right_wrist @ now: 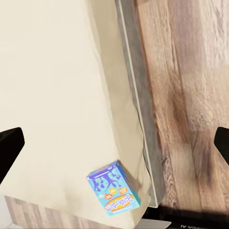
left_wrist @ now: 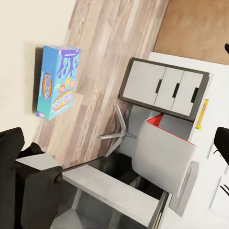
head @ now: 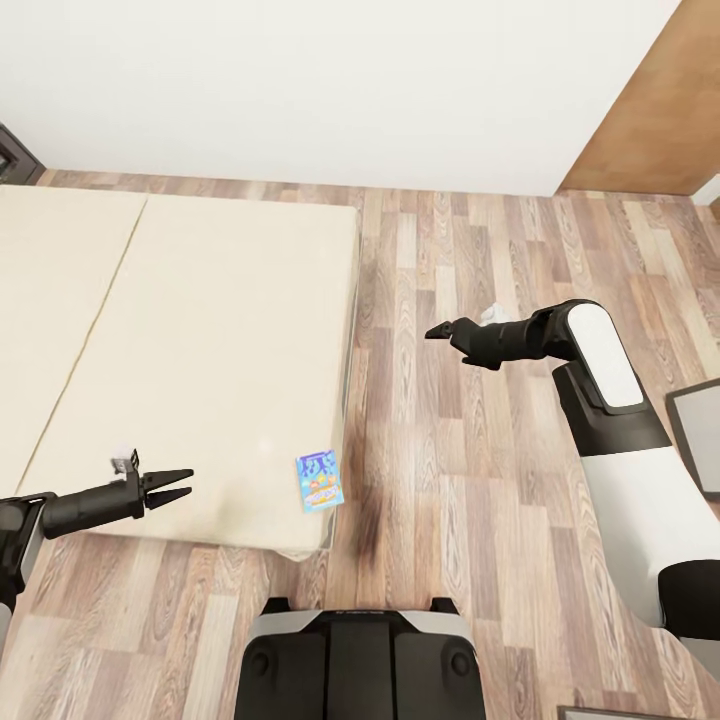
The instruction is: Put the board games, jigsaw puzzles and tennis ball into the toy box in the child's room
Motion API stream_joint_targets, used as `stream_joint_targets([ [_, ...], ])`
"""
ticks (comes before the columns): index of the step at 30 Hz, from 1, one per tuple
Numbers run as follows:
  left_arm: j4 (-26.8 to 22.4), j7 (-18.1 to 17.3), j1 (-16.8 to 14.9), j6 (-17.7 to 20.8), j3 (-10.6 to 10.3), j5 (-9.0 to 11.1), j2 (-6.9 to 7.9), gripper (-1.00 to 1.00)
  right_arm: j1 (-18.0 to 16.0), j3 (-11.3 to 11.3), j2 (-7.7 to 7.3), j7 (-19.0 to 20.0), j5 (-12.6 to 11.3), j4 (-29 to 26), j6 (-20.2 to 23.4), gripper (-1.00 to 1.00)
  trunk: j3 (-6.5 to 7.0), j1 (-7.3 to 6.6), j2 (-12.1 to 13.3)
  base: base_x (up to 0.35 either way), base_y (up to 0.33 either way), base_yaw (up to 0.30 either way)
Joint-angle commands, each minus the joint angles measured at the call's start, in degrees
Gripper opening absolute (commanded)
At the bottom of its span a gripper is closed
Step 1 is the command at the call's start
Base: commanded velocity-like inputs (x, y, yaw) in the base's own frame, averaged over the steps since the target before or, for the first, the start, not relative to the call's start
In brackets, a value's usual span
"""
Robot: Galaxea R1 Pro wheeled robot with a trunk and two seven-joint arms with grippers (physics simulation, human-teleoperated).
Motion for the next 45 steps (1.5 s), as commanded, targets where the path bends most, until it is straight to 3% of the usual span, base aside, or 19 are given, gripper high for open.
stream_joint_targets([
  [1, -0.1, -0.5, 0.0, 0.6, 0.2, -0.6, -0.02, 1.0, 0.0, 0.1, -0.05, -0.6, -0.5, 0.0, 0.0, 1.0, 0.03, 0.04, -0.1, 0.0, 0.0, 0.0],
  [45, -0.1, -0.5, 0.0, 0.5, 0.1, -0.6, -0.05, 1.0, 1.6, 0.1, 0.16, -0.6, 0.0, 0.3, 0.0, 1.0, 4.18, 0.04, -0.1, 0.0, 0.0, 0.0],
])
